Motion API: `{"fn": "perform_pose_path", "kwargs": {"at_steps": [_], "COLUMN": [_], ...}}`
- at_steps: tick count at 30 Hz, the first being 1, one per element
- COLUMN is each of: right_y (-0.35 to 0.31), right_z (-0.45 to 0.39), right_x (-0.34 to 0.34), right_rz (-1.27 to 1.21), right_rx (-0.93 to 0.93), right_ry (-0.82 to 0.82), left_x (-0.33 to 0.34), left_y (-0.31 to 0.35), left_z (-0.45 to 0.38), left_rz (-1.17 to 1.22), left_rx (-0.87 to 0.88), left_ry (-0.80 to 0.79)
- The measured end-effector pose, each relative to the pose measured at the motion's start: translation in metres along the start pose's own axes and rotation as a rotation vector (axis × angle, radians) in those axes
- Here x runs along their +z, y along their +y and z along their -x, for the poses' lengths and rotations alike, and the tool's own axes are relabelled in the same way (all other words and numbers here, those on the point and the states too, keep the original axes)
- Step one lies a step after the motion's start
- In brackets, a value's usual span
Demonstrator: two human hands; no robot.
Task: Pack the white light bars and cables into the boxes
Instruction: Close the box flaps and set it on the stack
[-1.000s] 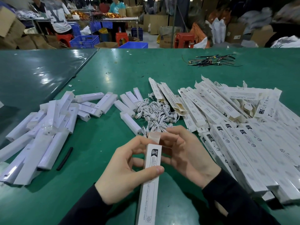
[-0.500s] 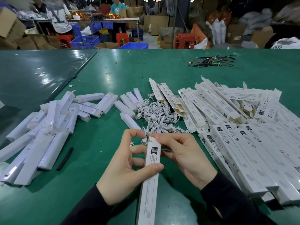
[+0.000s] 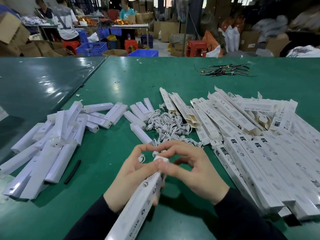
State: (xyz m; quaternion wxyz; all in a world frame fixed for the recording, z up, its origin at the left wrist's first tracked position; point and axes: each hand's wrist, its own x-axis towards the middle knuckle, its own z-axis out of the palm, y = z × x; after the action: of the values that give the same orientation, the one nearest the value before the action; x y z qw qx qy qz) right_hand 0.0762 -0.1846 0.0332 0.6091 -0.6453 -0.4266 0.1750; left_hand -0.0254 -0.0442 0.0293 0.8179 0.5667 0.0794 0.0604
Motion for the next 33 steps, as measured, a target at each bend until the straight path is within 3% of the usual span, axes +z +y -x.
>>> {"fn": "perform_pose_path", "kwargs": {"at_steps": [3,6,8,11,14,18,22,25,27,30,33], "right_y": [-0.003,-0.017,-0.03,-0.041,-0.038,-0.027,-0.03,-0.042,-0.046,-0.051,-0.064], "right_z": [0.0,-0.001,0.002,0.024,0.065,0.113,0.123,0.119,0.114,0.107,0.092], "right_x": [0.0,-0.014,-0.032,-0.066,-0.107,-0.138,-0.126,-0.116,-0.108,-0.103,-0.098], "right_rz": [-0.132,-0.139,-0.168,-0.262,0.046,0.417,0.779,0.845,0.927,1.047,1.046], "right_rx": [0.126,0.081,-0.036,-0.122,-0.026,0.295,0.263,0.213,0.199,0.221,0.105], "right_ry": [-0.099,-0.023,0.204,0.68,0.971,0.806,0.64,0.6,0.574,0.559,0.611], "left_x": [-0.002,-0.011,-0.014,-0.02,-0.027,-0.026,-0.026,-0.029,-0.038,-0.06,-0.092], "left_y": [-0.001,-0.002,-0.001,0.003,0.004,0.004,0.006,0.007,0.007,0.013,0.019], "left_z": [-0.004,-0.007,-0.008,-0.009,-0.011,-0.011,-0.011,-0.012,-0.01,-0.005,0.0], "left_rz": [0.011,-0.021,0.099,0.079,0.065,0.047,0.007,-0.138,-0.435,-1.171,-1.391], "left_rx": [-0.092,-0.086,-0.094,-0.061,-0.019,0.018,0.072,0.227,0.412,0.62,0.449], "left_ry": [0.042,0.155,0.279,0.424,0.473,0.502,0.553,0.641,0.776,1.017,1.208]}}
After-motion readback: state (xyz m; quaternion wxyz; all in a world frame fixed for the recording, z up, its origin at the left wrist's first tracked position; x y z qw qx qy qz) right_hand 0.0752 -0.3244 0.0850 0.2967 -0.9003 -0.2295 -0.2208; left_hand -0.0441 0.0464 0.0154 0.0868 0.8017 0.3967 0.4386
